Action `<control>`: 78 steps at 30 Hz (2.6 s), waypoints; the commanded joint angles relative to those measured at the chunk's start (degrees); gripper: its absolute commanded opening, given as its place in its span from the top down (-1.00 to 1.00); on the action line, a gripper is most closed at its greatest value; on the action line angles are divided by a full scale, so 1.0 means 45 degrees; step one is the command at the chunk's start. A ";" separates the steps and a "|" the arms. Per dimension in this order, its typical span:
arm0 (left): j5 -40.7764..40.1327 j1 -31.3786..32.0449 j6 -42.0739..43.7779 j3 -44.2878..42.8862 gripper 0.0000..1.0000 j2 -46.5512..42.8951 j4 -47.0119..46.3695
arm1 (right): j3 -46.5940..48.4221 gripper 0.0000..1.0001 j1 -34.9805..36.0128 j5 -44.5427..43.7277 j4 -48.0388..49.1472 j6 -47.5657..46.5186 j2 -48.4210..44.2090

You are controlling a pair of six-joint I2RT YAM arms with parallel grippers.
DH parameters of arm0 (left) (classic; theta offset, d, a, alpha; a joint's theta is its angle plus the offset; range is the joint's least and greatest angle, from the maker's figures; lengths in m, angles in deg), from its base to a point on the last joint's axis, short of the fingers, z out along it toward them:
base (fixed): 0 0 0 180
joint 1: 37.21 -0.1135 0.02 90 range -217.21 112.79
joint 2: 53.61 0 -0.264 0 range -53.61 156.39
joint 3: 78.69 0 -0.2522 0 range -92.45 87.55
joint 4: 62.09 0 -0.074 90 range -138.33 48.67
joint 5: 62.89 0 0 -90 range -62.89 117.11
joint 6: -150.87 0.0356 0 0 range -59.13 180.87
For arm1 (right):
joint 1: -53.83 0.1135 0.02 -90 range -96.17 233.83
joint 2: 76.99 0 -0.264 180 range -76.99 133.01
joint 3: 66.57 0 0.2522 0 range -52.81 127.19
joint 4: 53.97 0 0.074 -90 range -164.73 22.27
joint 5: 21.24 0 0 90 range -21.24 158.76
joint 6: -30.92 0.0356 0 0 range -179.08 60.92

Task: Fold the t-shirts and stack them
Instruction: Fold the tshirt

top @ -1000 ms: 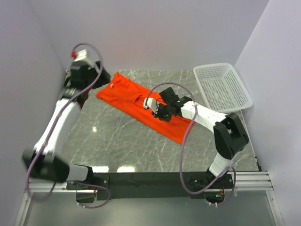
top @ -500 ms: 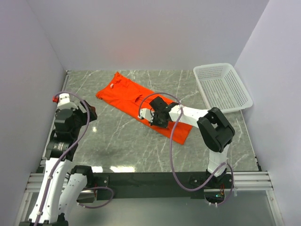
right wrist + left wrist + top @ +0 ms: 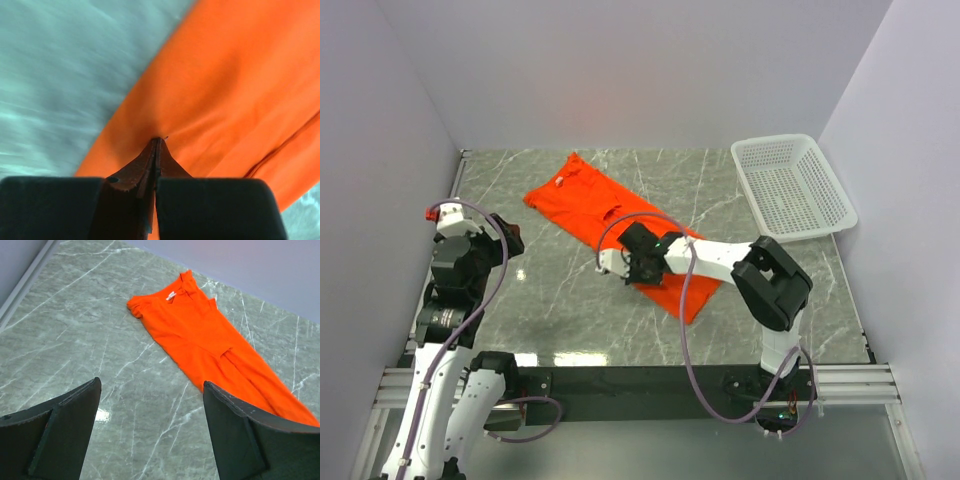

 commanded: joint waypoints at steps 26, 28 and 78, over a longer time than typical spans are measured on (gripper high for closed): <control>-0.0117 0.0046 0.0015 0.0065 -0.76 0.0085 -0.0507 | 0.7318 0.65 0.2443 0.2942 -0.4214 0.2294 0.1589; 0.0331 0.0046 -0.0141 0.0143 -0.77 0.0202 -0.0662 | 0.6304 0.60 0.1620 0.3953 -0.4331 0.1729 0.0549; -0.2401 1.9070 -0.5708 -0.2338 -0.31 1.1862 0.7111 | -0.3798 -0.21 -0.5278 1.0932 -0.6265 -0.8313 -0.8108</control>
